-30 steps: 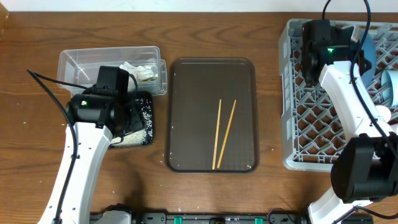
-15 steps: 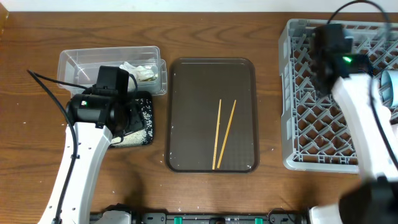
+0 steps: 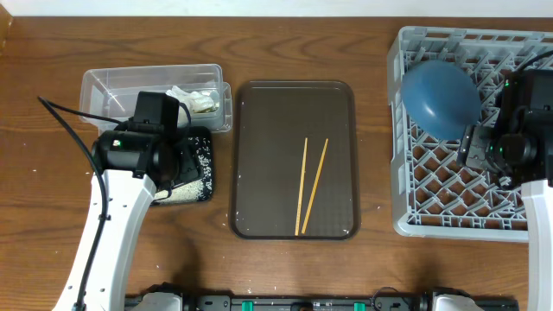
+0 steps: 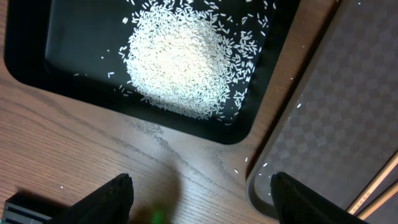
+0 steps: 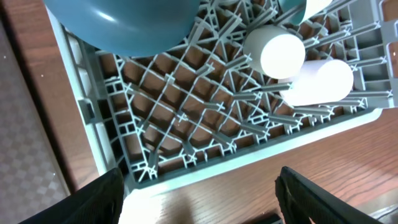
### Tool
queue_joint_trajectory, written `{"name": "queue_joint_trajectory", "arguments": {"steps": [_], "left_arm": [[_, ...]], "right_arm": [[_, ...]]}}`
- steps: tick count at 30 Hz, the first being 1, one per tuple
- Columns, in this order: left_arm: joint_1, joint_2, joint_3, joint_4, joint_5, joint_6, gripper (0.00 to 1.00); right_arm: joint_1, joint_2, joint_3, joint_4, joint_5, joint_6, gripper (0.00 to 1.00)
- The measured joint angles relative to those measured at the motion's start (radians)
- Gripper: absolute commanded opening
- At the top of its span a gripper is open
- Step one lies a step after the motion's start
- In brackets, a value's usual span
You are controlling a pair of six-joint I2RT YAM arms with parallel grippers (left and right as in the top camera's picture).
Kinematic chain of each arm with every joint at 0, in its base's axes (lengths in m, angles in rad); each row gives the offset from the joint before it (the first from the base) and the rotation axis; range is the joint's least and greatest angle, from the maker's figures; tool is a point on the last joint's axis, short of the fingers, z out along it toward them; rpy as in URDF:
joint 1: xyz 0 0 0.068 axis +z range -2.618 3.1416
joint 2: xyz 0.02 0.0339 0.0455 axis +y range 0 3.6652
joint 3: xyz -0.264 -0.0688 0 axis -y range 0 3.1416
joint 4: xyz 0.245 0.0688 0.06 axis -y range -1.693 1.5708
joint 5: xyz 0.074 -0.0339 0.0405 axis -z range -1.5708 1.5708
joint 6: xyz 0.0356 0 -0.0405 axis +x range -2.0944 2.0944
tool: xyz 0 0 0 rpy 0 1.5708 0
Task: Sort waste into correct bins and load items into the dishwasher rack
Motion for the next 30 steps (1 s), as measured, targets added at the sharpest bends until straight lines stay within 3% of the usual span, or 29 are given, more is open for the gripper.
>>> {"name": "queue_joint_trajectory", "arguments": {"steps": [7, 12, 16, 23, 30], "left_arm": [[0.0, 0.0, 0.0, 0.0, 0.0, 0.0, 0.74], [0.0, 0.0, 0.0, 0.004, 0.003, 0.002, 0.74], [-0.029, 0.0, 0.0, 0.052, 0.051, 0.033, 0.74], [-0.245, 0.015, 0.0, 0.185, 0.122, 0.083, 0.74], [-0.48, 0.155, 0.0, 0.258, 0.131, 0.099, 0.73]], "right_arm": [[0.0, 0.0, 0.0, -0.006, -0.017, 0.0, 0.79], [0.0, 0.0, 0.0, -0.013, -0.034, 0.009, 0.99], [0.0, 0.0, -0.001, -0.01, -0.126, -0.008, 0.99], [0.0, 0.0, -0.028, -0.023, -0.265, -0.065, 0.98], [0.0, 0.0, -0.034, -0.057, -0.303, -0.071, 0.99]]}}
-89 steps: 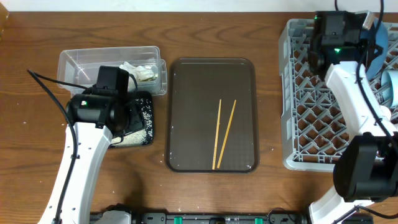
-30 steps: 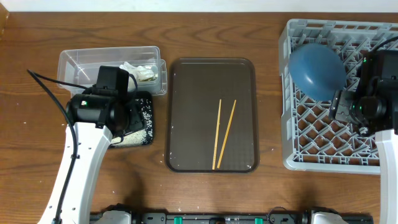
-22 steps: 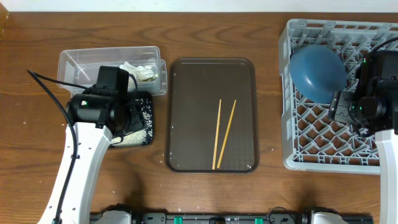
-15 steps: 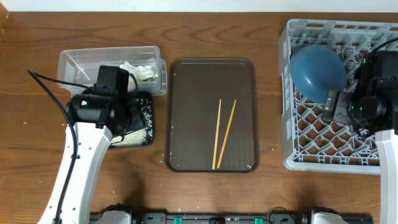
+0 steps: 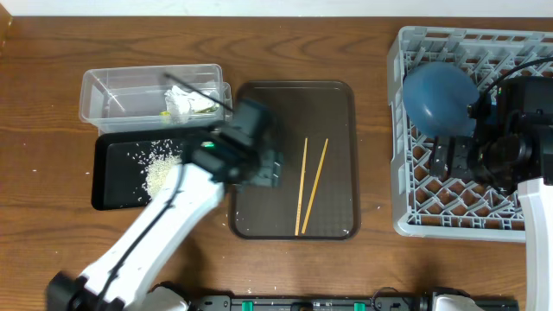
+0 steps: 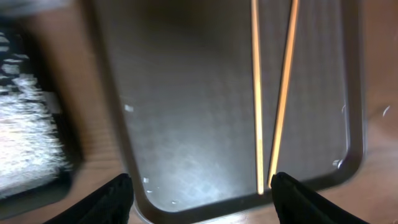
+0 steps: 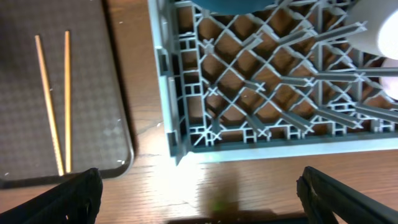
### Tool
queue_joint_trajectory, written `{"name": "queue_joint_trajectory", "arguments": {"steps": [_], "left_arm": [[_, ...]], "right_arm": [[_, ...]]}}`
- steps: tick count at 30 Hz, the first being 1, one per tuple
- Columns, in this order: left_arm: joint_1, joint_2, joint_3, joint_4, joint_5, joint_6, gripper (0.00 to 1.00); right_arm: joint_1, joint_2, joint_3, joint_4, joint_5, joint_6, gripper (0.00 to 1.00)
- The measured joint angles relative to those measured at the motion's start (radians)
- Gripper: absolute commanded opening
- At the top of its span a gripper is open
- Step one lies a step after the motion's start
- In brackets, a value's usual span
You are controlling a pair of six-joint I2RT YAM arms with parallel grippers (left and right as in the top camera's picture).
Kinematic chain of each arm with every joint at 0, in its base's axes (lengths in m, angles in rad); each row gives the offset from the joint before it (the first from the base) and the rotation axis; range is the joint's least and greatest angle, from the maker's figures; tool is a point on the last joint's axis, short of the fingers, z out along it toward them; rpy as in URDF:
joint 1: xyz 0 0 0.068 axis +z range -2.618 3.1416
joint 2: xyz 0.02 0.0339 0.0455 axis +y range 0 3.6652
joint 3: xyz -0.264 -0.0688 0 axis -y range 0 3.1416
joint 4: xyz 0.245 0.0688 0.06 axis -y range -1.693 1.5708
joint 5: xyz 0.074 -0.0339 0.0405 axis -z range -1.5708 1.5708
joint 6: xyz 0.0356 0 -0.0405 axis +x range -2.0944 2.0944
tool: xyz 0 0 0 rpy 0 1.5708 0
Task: Sort waste into correct bins and load items into the dishwasher rack
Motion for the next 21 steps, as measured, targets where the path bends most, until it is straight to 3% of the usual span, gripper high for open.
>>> {"name": "queue_joint_trajectory", "arguments": {"steps": [5, 11, 19, 21], "left_arm": [[-0.034, 0.075, 0.0, -0.047, -0.028, -0.005, 0.73], [0.05, 0.051, 0.0, -0.137, -0.042, -0.031, 0.73], [0.36, -0.124, 0.0, -0.262, -0.058, -0.051, 0.74], [0.447, -0.175, 0.0, -0.29, -0.06, -0.051, 0.78]], "right_arm": [[0.001, 0.0, 0.0, -0.002, -0.072, -0.016, 0.98], [0.052, 0.0, -0.001, 0.029, -0.116, -0.01, 0.95], [0.315, 0.051, -0.002, 0.152, -0.146, 0.074, 0.95], [0.391, 0.095, -0.002, 0.193, -0.15, 0.105, 0.93]]}}
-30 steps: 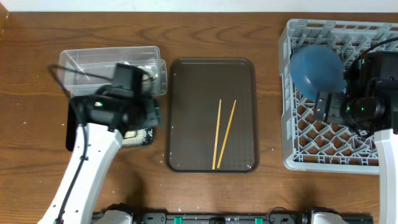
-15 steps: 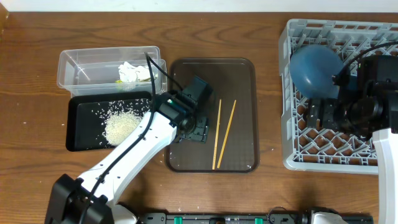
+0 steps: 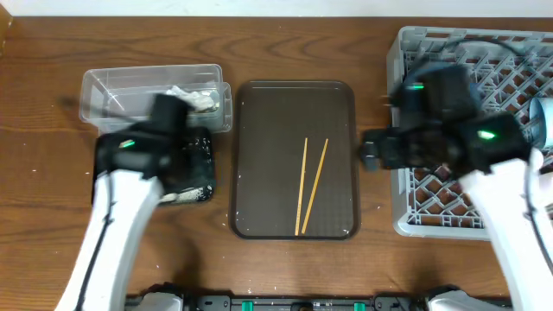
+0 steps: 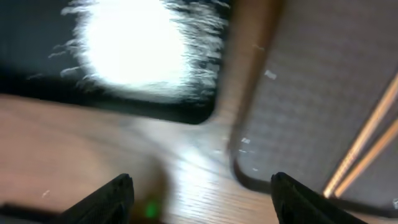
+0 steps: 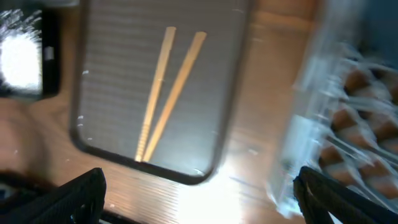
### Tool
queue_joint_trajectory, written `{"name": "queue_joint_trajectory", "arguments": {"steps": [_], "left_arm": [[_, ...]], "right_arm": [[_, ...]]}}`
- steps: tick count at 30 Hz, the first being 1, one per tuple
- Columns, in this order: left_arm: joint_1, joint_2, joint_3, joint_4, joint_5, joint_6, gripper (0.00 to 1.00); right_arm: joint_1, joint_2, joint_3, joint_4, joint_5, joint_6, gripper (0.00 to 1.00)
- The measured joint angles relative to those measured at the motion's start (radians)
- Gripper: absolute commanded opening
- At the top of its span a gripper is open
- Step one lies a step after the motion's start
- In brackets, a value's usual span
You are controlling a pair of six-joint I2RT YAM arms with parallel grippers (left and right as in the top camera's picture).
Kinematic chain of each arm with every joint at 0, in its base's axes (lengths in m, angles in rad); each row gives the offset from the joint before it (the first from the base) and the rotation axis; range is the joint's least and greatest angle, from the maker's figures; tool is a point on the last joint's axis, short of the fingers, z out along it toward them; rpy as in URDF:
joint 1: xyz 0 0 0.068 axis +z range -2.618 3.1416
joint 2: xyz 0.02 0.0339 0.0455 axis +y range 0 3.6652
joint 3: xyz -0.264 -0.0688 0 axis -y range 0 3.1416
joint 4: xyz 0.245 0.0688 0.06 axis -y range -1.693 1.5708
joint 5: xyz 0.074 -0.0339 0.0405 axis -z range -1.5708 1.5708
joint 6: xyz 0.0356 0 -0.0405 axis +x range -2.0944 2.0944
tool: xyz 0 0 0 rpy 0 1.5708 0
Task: Sort waste into correct bins and load items into the dishwasher rack
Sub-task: 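Grasp one wooden chopstick on the brown tray with the right gripper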
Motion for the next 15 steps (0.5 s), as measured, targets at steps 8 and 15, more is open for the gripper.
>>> {"name": "queue_joint_trajectory", "arguments": {"steps": [8, 15], "left_arm": [[0.264, -0.113, 0.0, -0.08, -0.003, -0.002, 0.8], [0.288, -0.113, 0.0, -0.083, -0.003, -0.002, 0.79]], "right_arm": [[0.246, 0.248, 0.0, 0.095, 0.049, 0.208, 0.75], [0.342, 0.464, -0.002, 0.106, 0.119, 0.401, 0.64]]}}
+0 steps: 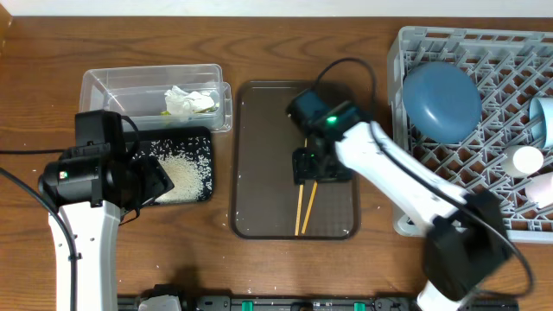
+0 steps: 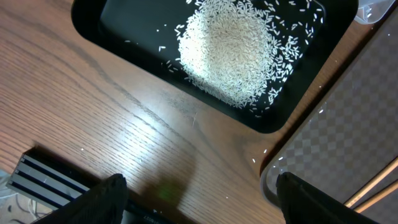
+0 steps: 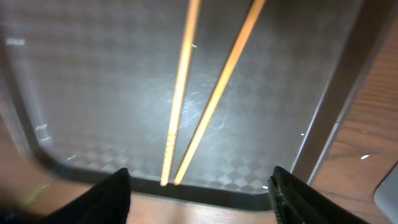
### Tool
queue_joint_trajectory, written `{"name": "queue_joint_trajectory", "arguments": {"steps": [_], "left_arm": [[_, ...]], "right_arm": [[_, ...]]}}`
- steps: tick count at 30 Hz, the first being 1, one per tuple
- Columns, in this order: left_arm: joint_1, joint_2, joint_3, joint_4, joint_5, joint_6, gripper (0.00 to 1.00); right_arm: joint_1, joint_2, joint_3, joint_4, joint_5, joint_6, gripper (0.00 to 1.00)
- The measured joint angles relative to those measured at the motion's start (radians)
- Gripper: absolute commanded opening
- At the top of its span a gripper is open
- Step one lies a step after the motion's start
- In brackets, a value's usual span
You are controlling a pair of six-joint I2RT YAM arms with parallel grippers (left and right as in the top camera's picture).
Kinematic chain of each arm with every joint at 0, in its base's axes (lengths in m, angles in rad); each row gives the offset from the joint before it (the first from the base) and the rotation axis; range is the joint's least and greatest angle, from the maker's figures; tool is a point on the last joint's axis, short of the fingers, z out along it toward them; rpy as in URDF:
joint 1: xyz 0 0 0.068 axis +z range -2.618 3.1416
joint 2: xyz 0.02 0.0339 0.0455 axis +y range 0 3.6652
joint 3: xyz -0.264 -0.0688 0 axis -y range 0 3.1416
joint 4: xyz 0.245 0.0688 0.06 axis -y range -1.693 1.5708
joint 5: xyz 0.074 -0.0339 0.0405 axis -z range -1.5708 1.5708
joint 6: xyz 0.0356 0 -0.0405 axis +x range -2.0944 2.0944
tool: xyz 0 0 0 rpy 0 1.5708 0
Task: Sort waste into correct bins and load items into the dishwasher rack
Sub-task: 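Grasp one wooden chopstick on the brown tray with the right gripper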
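Note:
Two wooden chopsticks lie side by side on the brown serving tray; their near ends show in the overhead view. My right gripper hangs open and empty over them, just above the tray. The grey dishwasher rack at the right holds a blue bowl and white cups. My left gripper is open and empty over the wood beside the black tray of rice.
A clear plastic bin with crumpled paper stands behind the black tray. The brown tray's rim shows at the right of the left wrist view. The rack's wall rises right of the brown tray.
My right gripper was at the rack's left edge and is now over the chopsticks on the brown tray. The left arm has shifted a little left by the rice tray.
At first my left gripper hung over the rice tray and the right over the rack beside the blue bowl. Then the left was over the brown tray near the chopsticks. It was back at the rice tray later, and the right has come to the chopsticks.

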Motion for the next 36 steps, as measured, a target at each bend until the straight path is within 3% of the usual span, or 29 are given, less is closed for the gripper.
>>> {"name": "queue_joint_trajectory", "arguments": {"steps": [6, 10, 21, 28, 30, 36], "left_arm": [[0.0, 0.0, 0.0, 0.0, 0.0, 0.0, 0.8], [0.0, 0.001, 0.0, 0.0, 0.0, 0.0, 0.8], [0.0, 0.001, 0.0, 0.0, 0.0, 0.0, 0.8], [0.0, 0.001, 0.0, -0.001, 0.0, 0.0, 0.8], [0.0, 0.001, 0.0, -0.001, 0.0, 0.0, 0.8], [0.0, 0.001, 0.0, -0.001, 0.0, 0.0, 0.8]], "right_arm": [[0.015, 0.13, -0.001, 0.007, 0.033, 0.095, 0.52], [0.015, 0.175, -0.002, 0.035, 0.056, 0.133, 0.36], [0.015, 0.193, -0.064, 0.137, 0.061, 0.141, 0.35], [0.015, 0.18, -0.088, 0.161, 0.052, 0.146, 0.06], [0.015, 0.179, -0.09, 0.155, 0.055, 0.145, 0.02], [-0.006, 0.166, -0.095, 0.128, 0.055, 0.119, 0.01]]}}
